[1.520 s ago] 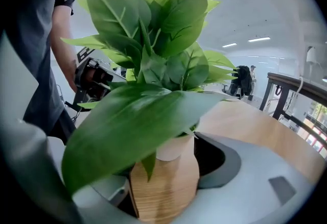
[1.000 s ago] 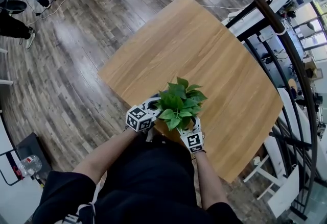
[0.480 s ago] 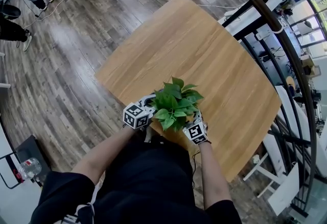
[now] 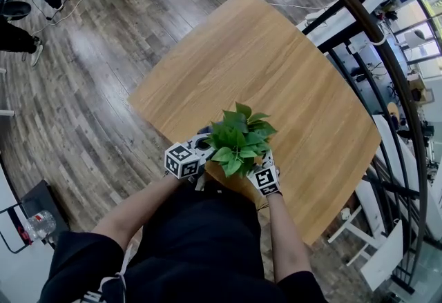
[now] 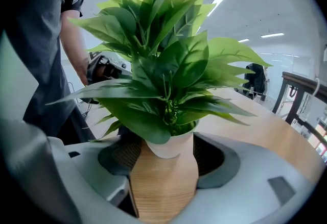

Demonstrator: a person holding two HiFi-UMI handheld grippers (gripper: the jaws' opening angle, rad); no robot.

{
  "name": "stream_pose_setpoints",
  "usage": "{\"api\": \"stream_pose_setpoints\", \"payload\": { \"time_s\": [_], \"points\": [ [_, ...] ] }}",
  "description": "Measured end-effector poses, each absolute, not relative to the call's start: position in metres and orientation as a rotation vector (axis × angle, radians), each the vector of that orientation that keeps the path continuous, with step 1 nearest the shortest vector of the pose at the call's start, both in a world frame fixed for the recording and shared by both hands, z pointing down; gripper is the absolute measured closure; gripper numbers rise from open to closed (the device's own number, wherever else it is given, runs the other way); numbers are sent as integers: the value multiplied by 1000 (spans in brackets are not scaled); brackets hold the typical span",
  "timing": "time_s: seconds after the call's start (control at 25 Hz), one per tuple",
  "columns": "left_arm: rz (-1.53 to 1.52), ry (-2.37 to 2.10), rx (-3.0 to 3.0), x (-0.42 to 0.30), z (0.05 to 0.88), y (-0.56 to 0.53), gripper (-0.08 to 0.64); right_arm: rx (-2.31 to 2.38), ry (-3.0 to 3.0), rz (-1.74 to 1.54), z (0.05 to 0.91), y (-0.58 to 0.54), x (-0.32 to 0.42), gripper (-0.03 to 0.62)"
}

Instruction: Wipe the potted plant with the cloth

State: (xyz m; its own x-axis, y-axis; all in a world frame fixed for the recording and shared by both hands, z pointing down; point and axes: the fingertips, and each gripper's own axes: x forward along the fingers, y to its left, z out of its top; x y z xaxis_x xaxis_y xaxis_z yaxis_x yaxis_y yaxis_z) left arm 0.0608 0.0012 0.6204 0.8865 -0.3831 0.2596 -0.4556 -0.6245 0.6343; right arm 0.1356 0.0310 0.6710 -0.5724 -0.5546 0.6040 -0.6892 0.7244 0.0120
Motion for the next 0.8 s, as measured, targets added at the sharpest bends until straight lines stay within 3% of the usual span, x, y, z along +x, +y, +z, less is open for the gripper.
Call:
{"api": "stream_pose_setpoints", "payload": {
  "time_s": [0.6,0.8],
  "points": [
    [74,-632,2289,54,621,-12,489,844,-2346,273,672,73,118,287],
    [75,-649,2298,49,620,-26,489,1025,-2308,341,673,66,143,286]
  ]
}}
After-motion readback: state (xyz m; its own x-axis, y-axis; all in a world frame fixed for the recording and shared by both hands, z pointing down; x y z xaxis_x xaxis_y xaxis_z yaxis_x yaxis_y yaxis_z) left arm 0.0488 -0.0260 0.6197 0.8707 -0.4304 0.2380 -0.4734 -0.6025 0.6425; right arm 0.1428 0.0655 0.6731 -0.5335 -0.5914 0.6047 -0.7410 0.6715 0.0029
